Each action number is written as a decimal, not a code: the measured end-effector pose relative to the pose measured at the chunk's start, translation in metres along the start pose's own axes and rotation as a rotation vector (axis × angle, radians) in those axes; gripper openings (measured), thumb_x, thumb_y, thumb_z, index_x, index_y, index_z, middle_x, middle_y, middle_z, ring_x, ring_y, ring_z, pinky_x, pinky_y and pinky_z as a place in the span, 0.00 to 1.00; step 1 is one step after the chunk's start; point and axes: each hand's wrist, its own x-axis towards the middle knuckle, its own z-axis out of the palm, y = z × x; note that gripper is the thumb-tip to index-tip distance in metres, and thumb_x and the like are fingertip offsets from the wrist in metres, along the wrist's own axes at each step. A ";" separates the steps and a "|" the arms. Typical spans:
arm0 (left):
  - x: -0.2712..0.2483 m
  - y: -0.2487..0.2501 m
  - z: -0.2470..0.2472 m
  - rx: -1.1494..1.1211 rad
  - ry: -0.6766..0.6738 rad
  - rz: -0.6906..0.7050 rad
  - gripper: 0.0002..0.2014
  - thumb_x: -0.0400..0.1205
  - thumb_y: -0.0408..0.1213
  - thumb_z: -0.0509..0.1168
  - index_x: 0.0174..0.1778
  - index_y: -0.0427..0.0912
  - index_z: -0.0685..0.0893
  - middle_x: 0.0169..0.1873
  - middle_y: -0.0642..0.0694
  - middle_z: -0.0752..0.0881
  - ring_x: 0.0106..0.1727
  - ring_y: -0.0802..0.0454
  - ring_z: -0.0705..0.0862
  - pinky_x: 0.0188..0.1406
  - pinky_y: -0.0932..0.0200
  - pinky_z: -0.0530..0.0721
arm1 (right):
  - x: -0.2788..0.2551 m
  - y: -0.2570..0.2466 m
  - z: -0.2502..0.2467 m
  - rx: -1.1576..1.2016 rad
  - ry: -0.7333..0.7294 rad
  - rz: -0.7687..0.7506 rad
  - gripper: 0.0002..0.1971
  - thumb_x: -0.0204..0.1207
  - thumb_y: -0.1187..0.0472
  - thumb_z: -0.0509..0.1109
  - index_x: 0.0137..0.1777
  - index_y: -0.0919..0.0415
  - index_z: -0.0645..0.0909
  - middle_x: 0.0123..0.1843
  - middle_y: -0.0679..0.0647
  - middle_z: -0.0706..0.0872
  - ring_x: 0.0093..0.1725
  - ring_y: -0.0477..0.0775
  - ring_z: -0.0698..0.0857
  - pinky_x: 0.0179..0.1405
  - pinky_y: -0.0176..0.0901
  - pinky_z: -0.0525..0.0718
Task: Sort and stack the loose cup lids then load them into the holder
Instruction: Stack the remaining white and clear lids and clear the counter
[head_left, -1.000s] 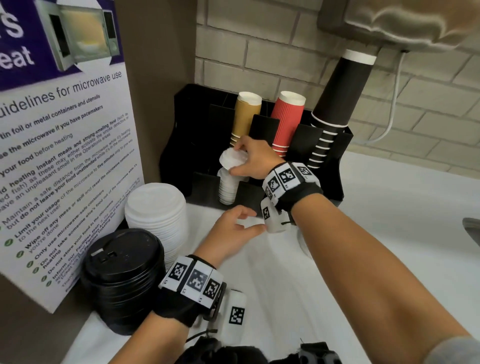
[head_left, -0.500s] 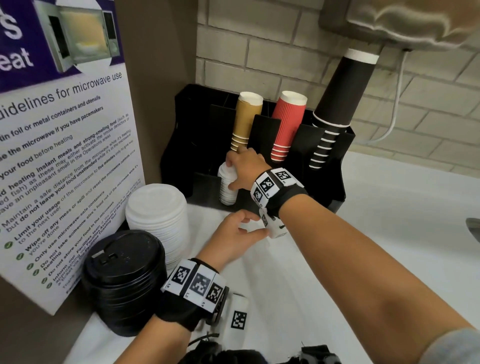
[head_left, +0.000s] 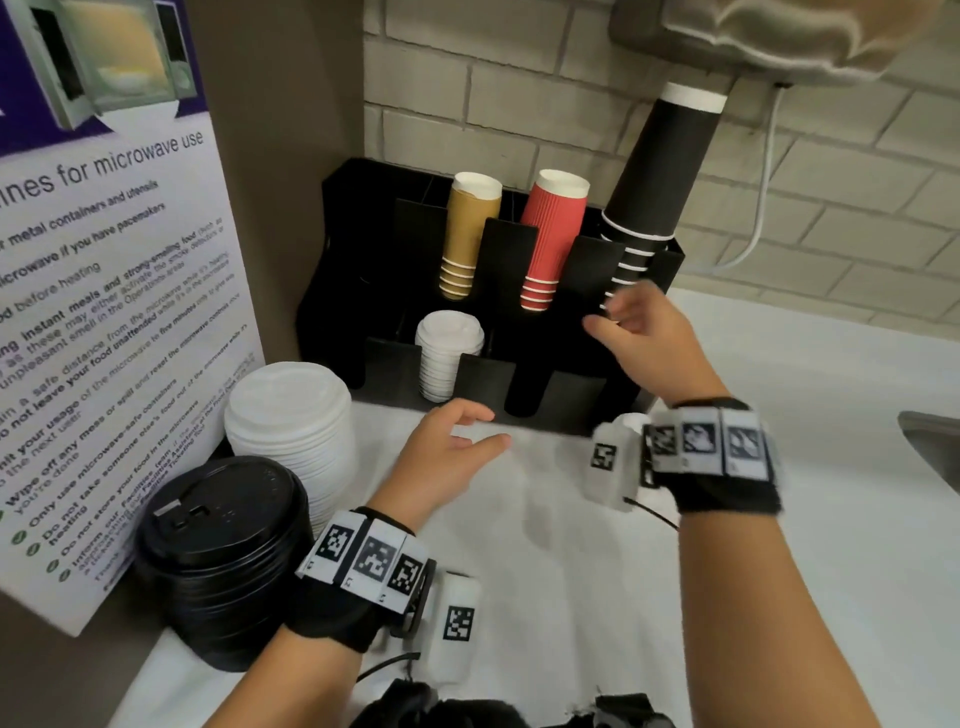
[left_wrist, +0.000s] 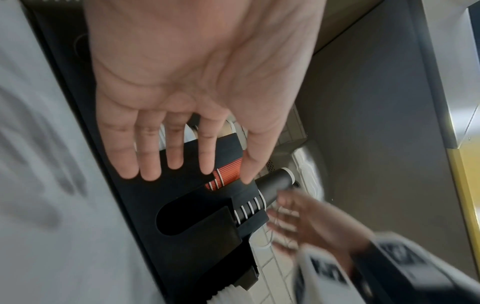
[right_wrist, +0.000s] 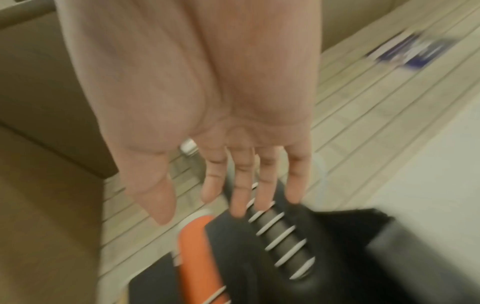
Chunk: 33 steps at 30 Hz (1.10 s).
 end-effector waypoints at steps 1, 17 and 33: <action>0.000 0.000 -0.001 0.003 0.012 0.007 0.10 0.79 0.43 0.72 0.54 0.55 0.83 0.62 0.54 0.78 0.59 0.53 0.83 0.36 0.71 0.79 | -0.010 0.014 -0.012 -0.034 -0.012 0.090 0.10 0.74 0.56 0.74 0.49 0.55 0.75 0.45 0.46 0.81 0.49 0.50 0.81 0.47 0.40 0.76; 0.002 0.000 -0.001 -0.001 0.033 0.032 0.10 0.79 0.42 0.72 0.55 0.55 0.83 0.59 0.58 0.79 0.55 0.58 0.84 0.39 0.65 0.76 | -0.058 0.067 -0.008 -0.329 -0.308 0.508 0.32 0.63 0.53 0.83 0.56 0.54 0.64 0.52 0.55 0.75 0.47 0.58 0.78 0.32 0.41 0.71; -0.002 0.008 0.008 -0.129 -0.150 0.231 0.42 0.63 0.53 0.77 0.73 0.71 0.66 0.71 0.64 0.75 0.68 0.65 0.77 0.61 0.65 0.80 | -0.055 0.001 -0.002 0.188 -0.391 0.160 0.26 0.61 0.50 0.83 0.54 0.44 0.71 0.49 0.45 0.82 0.46 0.42 0.83 0.36 0.31 0.78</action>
